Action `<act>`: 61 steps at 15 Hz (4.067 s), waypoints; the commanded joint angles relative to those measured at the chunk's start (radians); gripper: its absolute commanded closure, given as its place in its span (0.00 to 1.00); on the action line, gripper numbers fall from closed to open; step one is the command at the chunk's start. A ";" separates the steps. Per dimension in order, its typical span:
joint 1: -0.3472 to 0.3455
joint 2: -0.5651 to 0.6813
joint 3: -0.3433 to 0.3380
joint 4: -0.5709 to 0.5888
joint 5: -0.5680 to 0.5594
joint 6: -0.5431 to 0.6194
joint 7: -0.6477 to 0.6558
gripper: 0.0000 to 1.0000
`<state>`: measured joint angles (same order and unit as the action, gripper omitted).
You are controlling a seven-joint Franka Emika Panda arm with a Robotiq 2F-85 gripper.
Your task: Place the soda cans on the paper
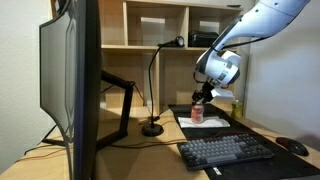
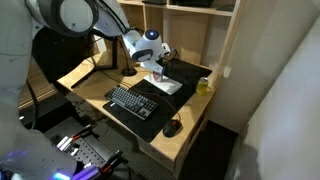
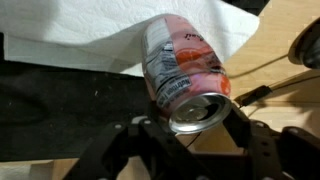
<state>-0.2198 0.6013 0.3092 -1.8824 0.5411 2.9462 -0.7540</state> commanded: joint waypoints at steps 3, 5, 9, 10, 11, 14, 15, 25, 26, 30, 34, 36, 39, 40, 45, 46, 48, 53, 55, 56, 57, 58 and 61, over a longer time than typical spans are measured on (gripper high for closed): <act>0.022 -0.070 -0.040 -0.118 -0.018 -0.026 0.037 0.58; 0.035 -0.068 -0.059 -0.124 -0.025 -0.024 0.060 0.58; 0.028 -0.047 -0.046 -0.099 -0.009 -0.036 0.080 0.58; 0.010 -0.035 -0.021 -0.088 0.013 -0.023 0.065 0.58; -0.002 -0.029 -0.005 -0.082 0.030 -0.027 0.061 0.58; -0.049 -0.033 0.056 -0.077 0.095 -0.038 0.058 0.58; -0.067 -0.031 0.080 -0.076 0.119 -0.034 0.052 0.58; -0.078 0.027 0.157 -0.085 0.148 0.201 0.036 0.58; -0.082 0.037 0.168 -0.083 0.145 0.235 0.032 0.58; -0.067 0.045 0.158 -0.096 0.121 0.289 0.038 0.58; -0.039 0.021 0.117 -0.116 0.124 0.243 0.065 0.07; -0.047 0.031 0.126 -0.115 0.127 0.250 0.060 0.00; -0.075 0.051 0.163 -0.106 0.122 0.277 0.038 0.00; -0.076 0.052 0.166 -0.104 0.120 0.282 0.036 0.00; 0.042 -0.156 -0.161 -0.122 -0.156 -0.025 0.285 0.00; 0.050 -0.182 -0.206 -0.101 -0.253 -0.086 0.354 0.00; -0.030 -0.252 -0.168 -0.100 -0.304 -0.266 0.307 0.00; -0.126 -0.325 -0.206 0.037 -0.104 -0.694 0.162 0.00; -0.073 -0.328 -0.245 0.015 -0.109 -0.653 0.177 0.00; -0.098 -0.338 -0.254 0.038 -0.075 -0.709 0.144 0.00; -0.117 -0.344 -0.260 0.052 -0.061 -0.738 0.126 0.00; -0.127 -0.347 -0.263 0.056 -0.056 -0.751 0.120 0.00; -0.082 -0.200 -0.314 0.126 -0.145 -0.579 0.248 0.00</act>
<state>-0.3638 0.2682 0.0706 -1.8282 0.4552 2.2316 -0.5980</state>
